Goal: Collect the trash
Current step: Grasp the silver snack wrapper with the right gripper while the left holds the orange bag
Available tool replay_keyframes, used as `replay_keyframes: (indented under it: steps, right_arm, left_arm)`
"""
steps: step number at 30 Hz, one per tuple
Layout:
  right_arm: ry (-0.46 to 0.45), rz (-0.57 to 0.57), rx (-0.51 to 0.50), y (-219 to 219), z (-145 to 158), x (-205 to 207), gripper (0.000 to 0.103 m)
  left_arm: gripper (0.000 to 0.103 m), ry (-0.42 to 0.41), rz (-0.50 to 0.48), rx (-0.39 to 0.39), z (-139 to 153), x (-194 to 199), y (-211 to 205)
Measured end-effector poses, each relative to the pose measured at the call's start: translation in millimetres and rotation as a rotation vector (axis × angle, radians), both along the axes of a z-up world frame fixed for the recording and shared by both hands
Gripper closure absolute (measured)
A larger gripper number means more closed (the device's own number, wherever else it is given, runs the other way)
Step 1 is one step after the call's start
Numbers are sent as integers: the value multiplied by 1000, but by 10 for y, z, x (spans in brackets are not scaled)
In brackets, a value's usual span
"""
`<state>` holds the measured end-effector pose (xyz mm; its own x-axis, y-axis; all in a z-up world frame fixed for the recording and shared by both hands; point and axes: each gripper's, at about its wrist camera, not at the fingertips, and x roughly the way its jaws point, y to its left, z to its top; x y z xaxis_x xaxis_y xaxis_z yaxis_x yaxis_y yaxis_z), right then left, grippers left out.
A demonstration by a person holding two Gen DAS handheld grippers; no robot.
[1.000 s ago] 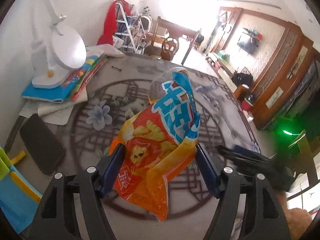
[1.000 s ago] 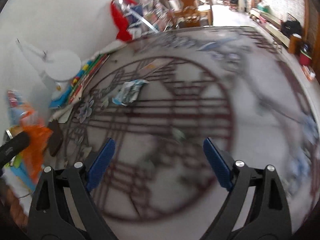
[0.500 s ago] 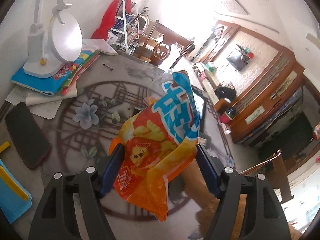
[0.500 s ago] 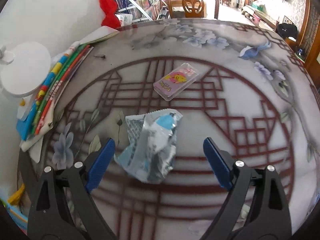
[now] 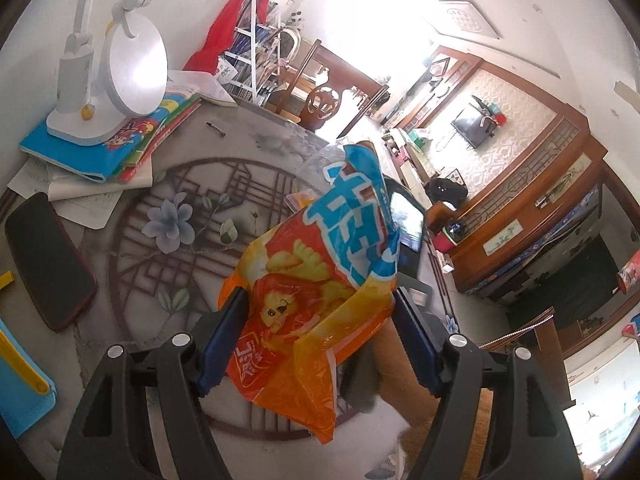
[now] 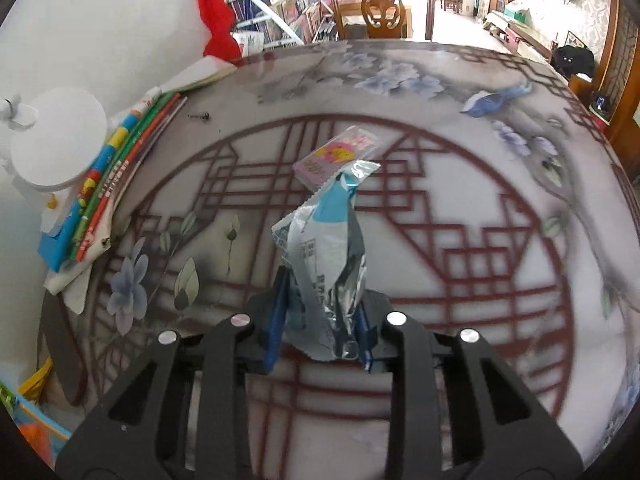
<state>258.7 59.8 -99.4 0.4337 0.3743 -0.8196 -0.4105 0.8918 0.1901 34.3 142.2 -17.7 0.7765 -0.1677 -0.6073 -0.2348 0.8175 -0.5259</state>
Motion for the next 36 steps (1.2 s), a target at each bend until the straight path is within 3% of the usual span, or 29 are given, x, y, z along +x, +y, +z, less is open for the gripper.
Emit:
replay_keyframes:
  steps: [10, 17, 26, 31, 36]
  right_arm:
    - [-58, 104, -8, -1050, 363, -853, 74]
    - [-67, 95, 10, -1871, 518, -1587, 74]
    - [-56, 16, 57, -2566, 398, -2237, 74]
    - [-97, -56, 59, -2945, 435, -2446, 74]
    - [-99, -132, 74, -3367, 450, -2561, 74]
  left_arm:
    - [33, 29, -20, 32, -54, 49, -115]
    - [33, 9, -82, 89, -52, 71, -406]
    - [33, -3, -78, 287, 84, -29, -764]
    - [33, 14, -79, 411, 86, -49, -1003]
    - [33, 44, -143, 492, -24, -77, -1428]
